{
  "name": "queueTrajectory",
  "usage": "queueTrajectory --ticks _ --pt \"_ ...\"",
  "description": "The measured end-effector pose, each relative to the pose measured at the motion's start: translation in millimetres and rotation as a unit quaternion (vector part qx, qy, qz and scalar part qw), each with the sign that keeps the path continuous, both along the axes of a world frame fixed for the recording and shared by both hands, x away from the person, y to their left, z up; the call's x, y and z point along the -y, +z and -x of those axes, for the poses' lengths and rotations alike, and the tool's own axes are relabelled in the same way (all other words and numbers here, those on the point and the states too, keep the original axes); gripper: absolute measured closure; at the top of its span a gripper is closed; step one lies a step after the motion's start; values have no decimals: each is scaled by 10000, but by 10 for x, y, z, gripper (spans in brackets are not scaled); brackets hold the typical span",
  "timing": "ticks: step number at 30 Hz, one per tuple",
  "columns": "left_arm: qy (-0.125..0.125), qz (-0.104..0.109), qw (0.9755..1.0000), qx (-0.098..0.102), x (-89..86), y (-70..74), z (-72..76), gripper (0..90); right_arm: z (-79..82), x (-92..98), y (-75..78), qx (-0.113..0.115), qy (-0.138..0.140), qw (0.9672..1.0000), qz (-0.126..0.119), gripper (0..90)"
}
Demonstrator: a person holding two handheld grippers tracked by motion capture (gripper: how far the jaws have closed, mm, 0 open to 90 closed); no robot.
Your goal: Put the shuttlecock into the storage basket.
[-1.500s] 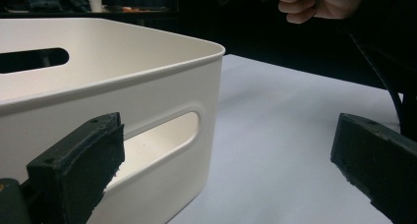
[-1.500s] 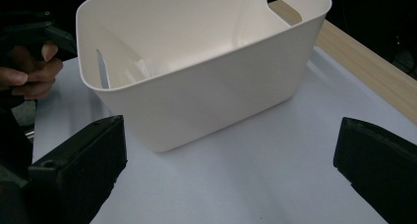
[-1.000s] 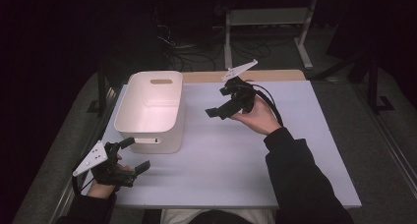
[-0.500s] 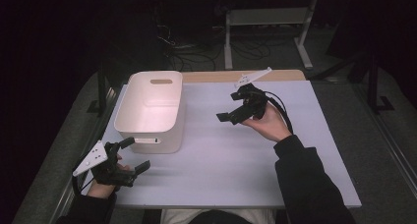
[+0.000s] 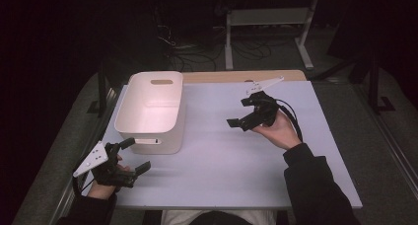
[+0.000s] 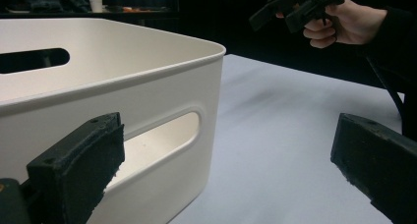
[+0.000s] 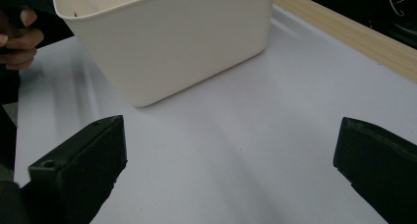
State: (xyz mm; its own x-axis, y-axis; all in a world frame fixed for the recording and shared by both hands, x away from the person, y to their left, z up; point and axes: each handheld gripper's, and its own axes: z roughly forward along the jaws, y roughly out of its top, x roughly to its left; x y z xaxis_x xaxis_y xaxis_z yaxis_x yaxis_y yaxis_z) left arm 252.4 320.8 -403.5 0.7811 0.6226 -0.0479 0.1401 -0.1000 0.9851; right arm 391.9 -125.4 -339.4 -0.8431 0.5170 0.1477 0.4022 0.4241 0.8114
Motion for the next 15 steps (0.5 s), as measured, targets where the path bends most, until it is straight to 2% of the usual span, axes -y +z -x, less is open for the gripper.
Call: queueTrajectory --ticks 15 --pt "0 -7 10000 6 1 1 1 0 99 165 -142 -53 -97 9999 -4 0"
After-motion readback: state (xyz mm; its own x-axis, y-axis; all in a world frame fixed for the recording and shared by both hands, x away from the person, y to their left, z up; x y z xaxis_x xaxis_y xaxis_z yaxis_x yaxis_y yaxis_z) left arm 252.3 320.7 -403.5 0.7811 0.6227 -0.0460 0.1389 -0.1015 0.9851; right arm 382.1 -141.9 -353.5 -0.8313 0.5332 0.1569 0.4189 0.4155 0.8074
